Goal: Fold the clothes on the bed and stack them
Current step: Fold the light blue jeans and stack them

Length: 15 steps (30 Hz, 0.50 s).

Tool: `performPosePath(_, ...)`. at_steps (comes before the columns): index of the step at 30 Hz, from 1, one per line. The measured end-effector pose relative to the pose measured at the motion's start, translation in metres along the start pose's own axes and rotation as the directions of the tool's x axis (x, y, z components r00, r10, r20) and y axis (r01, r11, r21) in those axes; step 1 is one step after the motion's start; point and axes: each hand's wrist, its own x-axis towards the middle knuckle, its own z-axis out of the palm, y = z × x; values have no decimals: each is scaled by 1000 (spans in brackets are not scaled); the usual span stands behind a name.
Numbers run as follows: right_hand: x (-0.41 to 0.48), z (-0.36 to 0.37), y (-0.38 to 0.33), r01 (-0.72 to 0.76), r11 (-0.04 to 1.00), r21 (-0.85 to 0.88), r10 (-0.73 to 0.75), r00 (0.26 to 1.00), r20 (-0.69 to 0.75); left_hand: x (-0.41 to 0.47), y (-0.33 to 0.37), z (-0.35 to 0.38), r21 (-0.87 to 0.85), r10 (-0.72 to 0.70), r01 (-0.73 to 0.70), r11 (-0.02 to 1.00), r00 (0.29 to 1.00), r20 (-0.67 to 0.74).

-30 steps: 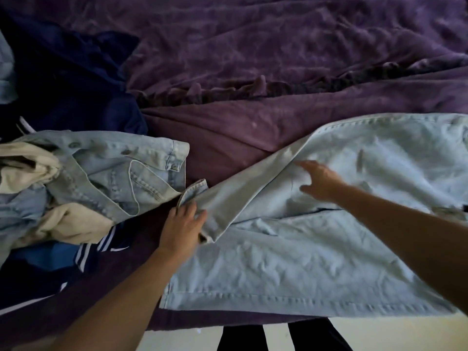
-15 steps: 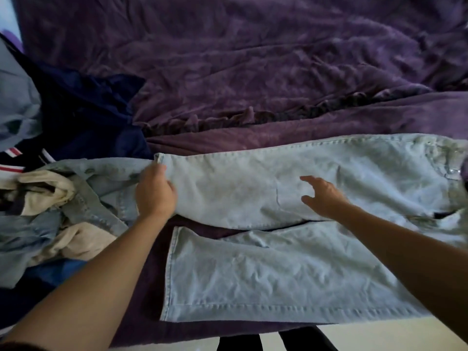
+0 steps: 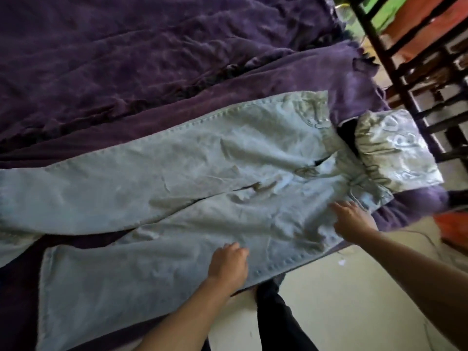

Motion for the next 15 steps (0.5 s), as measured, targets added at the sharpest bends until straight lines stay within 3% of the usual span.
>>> performPosePath(4, 19, 29, 85, 69, 990, -125, -71, 997, -14, 37, 79, 39, 59, -8, 3, 998, 997, 78)
performPosePath(8, 54, 47, 126, 91, 978, -186, -114, 986, -119, 65, 124, 74, 169, -120, 103, 980, 989, 89)
performPosePath(13, 67, 69, 153, 210, 975, -78, -223, 943, -247, 66, 130, 78, 78, -256, 253, 964, 966, 29)
performPosePath(15, 54, 73, 161, 255, 964, -69, -264, 937, -230, 53, 131, 72, 87, -291, 285, 955, 955, 66)
